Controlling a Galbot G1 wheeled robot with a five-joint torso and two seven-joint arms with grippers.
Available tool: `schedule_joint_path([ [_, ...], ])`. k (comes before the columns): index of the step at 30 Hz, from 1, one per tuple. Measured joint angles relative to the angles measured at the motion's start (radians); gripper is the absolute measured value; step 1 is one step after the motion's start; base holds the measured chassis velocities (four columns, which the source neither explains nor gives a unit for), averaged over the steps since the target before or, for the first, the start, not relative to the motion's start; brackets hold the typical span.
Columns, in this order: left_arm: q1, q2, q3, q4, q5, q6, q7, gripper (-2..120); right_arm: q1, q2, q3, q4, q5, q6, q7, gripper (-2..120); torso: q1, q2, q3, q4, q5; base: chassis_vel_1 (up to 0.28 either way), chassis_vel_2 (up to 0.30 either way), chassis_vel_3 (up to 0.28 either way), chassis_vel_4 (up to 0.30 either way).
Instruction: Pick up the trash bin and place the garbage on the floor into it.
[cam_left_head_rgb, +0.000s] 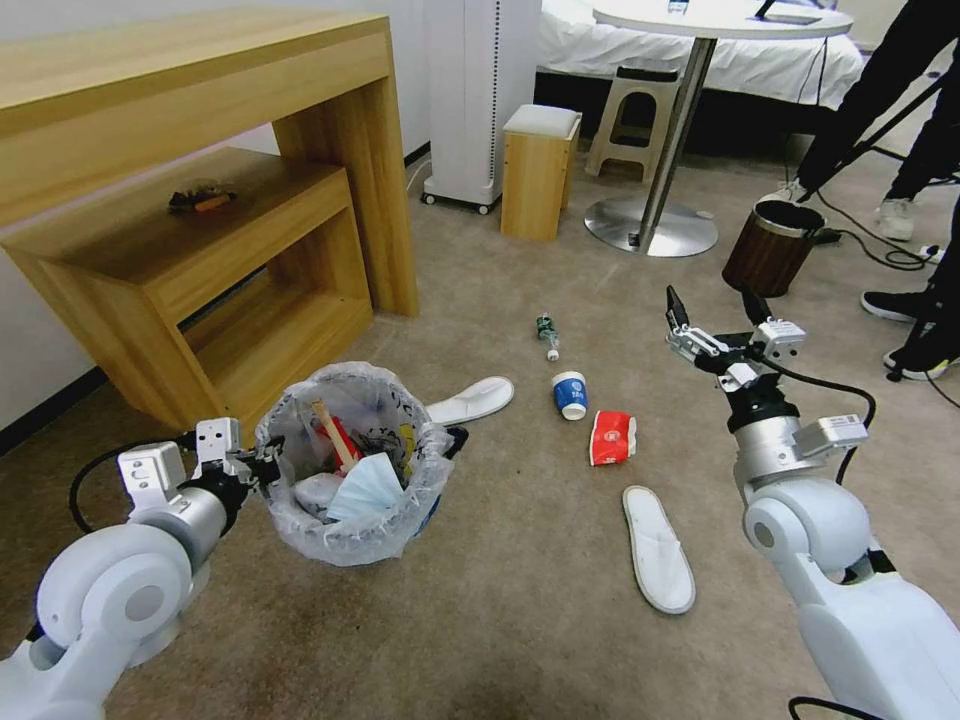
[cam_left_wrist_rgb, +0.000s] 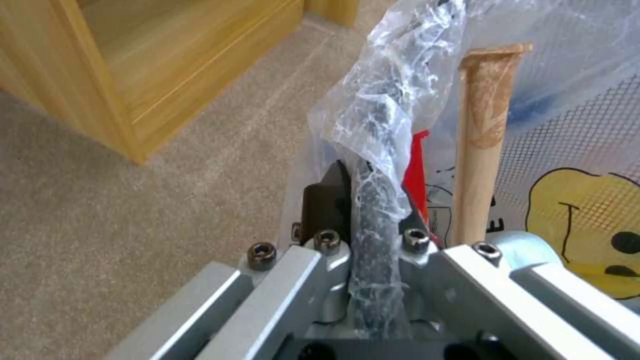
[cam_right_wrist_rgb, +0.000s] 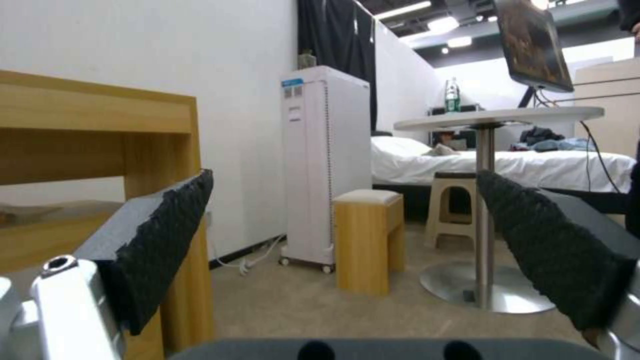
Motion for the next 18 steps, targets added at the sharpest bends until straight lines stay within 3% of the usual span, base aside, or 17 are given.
schedule_joint_path([
  [10,0.005,0.007,-0.006,-0.004,-0.002,0.0,0.004,0,-0.002,0.003,-0.001,-0.004,-0.002,0.002,0.0,100,0.0,0.0,0.0,-0.0001,-0.0001,0.0,0.0,0.0,0.0],
  [18,0.006,0.006,-0.008,-0.005,-0.003,0.0,0.01,0,-0.002,0.003,-0.002,-0.007,-0.004,0.009,-0.003,100,0.0,0.0,0.001,-0.0001,0.0,-0.093,0.078,0.078,-0.089],
])
